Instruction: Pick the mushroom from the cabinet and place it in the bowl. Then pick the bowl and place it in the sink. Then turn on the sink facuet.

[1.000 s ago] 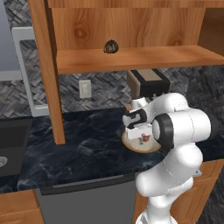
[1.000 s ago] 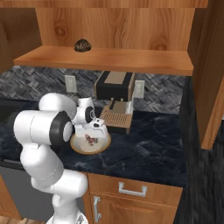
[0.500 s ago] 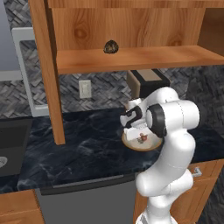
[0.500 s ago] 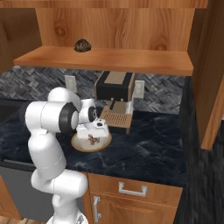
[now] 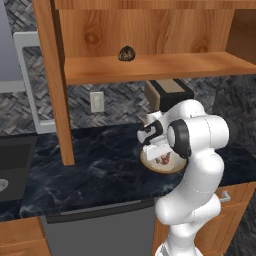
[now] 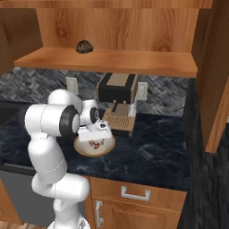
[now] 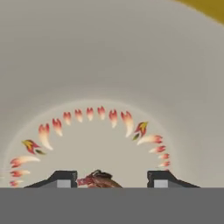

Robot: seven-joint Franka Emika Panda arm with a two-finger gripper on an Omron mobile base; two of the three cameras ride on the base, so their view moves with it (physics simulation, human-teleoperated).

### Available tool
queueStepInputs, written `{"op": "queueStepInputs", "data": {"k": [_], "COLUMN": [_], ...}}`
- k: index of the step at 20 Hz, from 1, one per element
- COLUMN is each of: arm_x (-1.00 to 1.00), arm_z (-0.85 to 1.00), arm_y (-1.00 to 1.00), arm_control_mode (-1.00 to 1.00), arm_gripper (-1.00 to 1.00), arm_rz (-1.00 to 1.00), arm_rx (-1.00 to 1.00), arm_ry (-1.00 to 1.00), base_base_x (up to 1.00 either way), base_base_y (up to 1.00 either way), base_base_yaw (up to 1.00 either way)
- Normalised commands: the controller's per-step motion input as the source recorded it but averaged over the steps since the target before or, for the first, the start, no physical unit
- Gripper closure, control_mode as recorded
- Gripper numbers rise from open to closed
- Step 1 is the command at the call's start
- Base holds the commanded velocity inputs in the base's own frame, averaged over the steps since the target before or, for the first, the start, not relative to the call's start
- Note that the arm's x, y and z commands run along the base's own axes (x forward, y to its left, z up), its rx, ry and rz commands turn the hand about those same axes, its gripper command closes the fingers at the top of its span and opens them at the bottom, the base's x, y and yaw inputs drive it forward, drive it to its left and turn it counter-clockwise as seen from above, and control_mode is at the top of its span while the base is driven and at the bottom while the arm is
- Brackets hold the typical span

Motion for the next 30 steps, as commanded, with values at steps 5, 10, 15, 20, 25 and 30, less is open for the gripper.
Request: {"op": "queueStepInputs", "data": {"k": [5,10,15,20,25,30], "arm_x": [-0.47,-0.82,-0.81,-0.44,-0.28,0.02], "arm_z": [0.03,0.35,0.49,0.18,0.01,0.00], "arm_y": [0.11,0.33,0.70,0.56,0.25,0.03], "arm_control_mode": [-1.00,-1.00,-1.00,-1.00,-1.00,-1.00], "arm_gripper": [-1.00,-1.00,-1.00,-1.00,-1.00,-1.00], "arm_rz": [0.07,0.09,0.12,0.09,0.06,0.04], "arm_rx": [0.01,0.01,0.00,0.00,0.02,0.04], "arm_ry": [-0.09,-0.16,-0.10,-0.02,-0.01,0.00], "base_base_x": [0.00,0.00,0.00,0.00,0.00,0.00], "base_base_y": [0.00,0.00,0.00,0.00,0.00,0.00], "base_base_yaw": [0.00,0.00,0.00,0.00,0.00,0.00]}}
